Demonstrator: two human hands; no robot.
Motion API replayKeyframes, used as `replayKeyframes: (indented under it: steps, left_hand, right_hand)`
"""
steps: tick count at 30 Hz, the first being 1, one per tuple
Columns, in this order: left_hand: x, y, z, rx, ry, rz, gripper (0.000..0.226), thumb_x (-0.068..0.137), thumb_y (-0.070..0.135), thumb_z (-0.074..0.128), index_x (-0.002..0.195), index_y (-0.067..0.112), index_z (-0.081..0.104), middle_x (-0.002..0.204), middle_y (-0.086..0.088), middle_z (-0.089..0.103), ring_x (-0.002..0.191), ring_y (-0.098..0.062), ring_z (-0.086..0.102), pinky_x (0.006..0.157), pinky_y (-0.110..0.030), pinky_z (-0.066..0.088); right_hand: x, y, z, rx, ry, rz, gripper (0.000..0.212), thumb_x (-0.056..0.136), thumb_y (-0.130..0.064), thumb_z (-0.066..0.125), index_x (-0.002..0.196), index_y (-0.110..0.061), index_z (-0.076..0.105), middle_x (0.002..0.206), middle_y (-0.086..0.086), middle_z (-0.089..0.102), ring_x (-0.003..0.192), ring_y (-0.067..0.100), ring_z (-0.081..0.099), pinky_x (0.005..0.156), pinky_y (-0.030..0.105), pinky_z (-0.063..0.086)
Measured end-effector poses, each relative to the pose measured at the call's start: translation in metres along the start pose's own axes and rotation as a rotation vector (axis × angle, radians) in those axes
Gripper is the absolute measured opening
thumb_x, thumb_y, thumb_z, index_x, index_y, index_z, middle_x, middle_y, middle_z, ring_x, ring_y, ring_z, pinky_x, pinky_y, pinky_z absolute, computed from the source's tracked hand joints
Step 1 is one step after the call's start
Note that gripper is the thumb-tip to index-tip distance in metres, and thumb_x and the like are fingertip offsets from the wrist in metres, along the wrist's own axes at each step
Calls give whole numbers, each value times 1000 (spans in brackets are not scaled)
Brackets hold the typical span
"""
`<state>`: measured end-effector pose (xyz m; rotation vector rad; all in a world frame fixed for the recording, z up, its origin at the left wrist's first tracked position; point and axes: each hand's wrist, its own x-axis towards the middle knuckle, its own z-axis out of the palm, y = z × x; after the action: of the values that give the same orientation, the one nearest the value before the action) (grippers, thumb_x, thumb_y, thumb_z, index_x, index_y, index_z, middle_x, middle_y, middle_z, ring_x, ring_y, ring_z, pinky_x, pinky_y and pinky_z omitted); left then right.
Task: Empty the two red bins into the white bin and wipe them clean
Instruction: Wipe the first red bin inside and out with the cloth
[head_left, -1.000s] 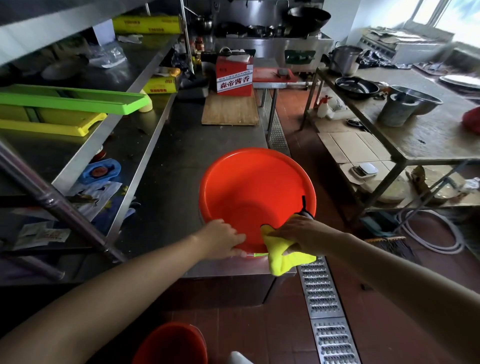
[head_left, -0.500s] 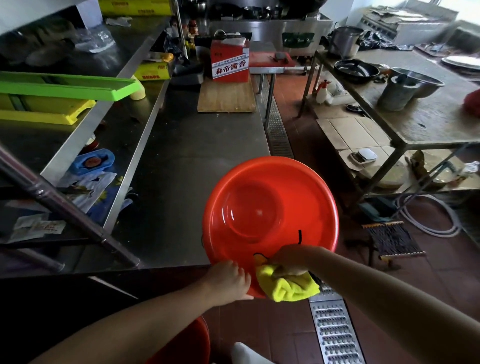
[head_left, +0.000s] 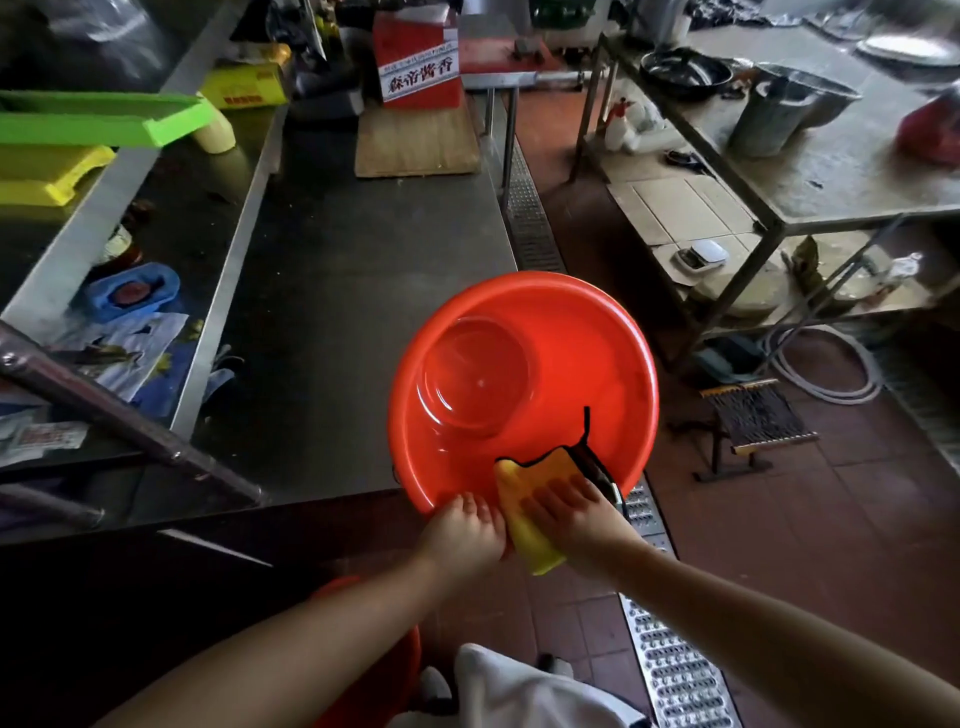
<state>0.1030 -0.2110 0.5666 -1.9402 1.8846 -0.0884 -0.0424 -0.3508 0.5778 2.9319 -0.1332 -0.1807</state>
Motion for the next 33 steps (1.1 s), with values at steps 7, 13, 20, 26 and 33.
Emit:
replayKeyframes:
  steps: [7, 13, 20, 26, 33]
  left_hand:
    - [14, 3, 3, 53, -179, -51, 47, 101, 18, 38, 142, -4, 39, 134, -45, 42, 125, -59, 42, 107, -66, 28]
    - [-1, 22, 12, 107, -212, -20, 61, 89, 46, 51, 123, -3, 64, 118, -35, 61, 110, -48, 62, 95, -55, 49]
    - [-5, 24, 7, 189, -235, -21, 73, 73, 66, 63, 106, 1, 75, 100, -24, 72, 91, -37, 72, 82, -45, 58]
    - [-2, 28, 25, 186, -94, 3, 51, 80, 51, 60, 99, 8, 79, 95, -20, 74, 87, -35, 73, 79, -42, 59]
    - [-2, 28, 29, 283, -93, 66, 49, 69, 28, 76, 101, -9, 72, 92, -30, 71, 86, -43, 70, 81, -50, 57]
  right_hand:
    - [-11, 10, 13, 104, -51, -5, 52, 70, -41, 71, 119, -21, 74, 111, 3, 74, 95, 26, 72, 85, 43, 58]
    - [-17, 3, 32, 351, -189, 51, 60, 94, -66, 42, 141, -32, 56, 139, -5, 61, 129, 23, 57, 110, 38, 39]
    - [9, -19, 58, 331, -264, 185, 63, 100, -61, 27, 158, -35, 22, 164, 2, 26, 148, 30, 28, 121, 47, 13]
    - [37, -17, 86, 394, -283, 160, 64, 101, -58, 28, 159, -34, 14, 167, 1, 14, 152, 28, 17, 122, 50, 9]
    - [85, 5, 117, 474, -358, 155, 65, 102, -55, 25, 159, -34, 2, 168, -3, 6, 154, 25, 6, 122, 53, 3]
